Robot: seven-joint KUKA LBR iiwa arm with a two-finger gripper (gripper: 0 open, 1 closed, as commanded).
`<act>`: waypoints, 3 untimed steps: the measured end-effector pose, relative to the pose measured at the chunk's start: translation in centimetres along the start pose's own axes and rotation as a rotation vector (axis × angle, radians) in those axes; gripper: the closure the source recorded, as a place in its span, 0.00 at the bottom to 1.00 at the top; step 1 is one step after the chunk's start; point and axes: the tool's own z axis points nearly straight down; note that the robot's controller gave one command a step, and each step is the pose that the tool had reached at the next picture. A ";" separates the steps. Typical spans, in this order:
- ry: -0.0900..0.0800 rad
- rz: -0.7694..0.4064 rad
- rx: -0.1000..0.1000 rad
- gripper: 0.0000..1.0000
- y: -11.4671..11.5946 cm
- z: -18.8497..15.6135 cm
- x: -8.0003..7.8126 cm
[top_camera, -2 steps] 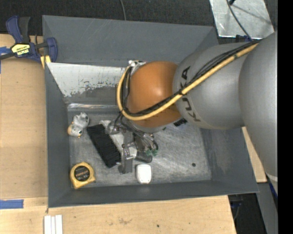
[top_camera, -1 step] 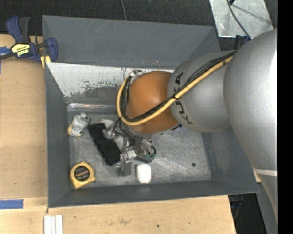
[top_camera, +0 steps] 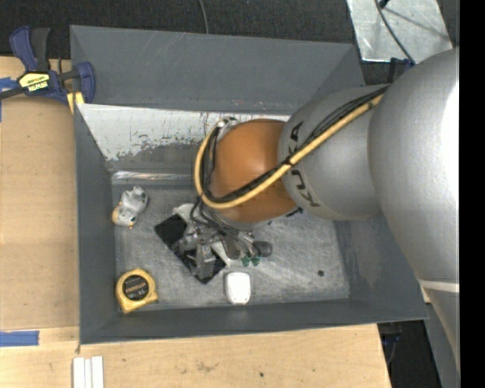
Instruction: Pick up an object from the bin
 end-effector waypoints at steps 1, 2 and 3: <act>0.007 0.002 0.002 0.00 -0.1 0.2 0.2; 0.007 0.003 0.002 0.00 -0.1 0.2 0.2; 0.009 -0.011 -0.002 0.00 -3.8 0.7 -2.3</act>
Offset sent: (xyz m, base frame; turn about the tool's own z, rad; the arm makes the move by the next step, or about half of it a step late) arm 0.0000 0.0000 0.0000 0.0000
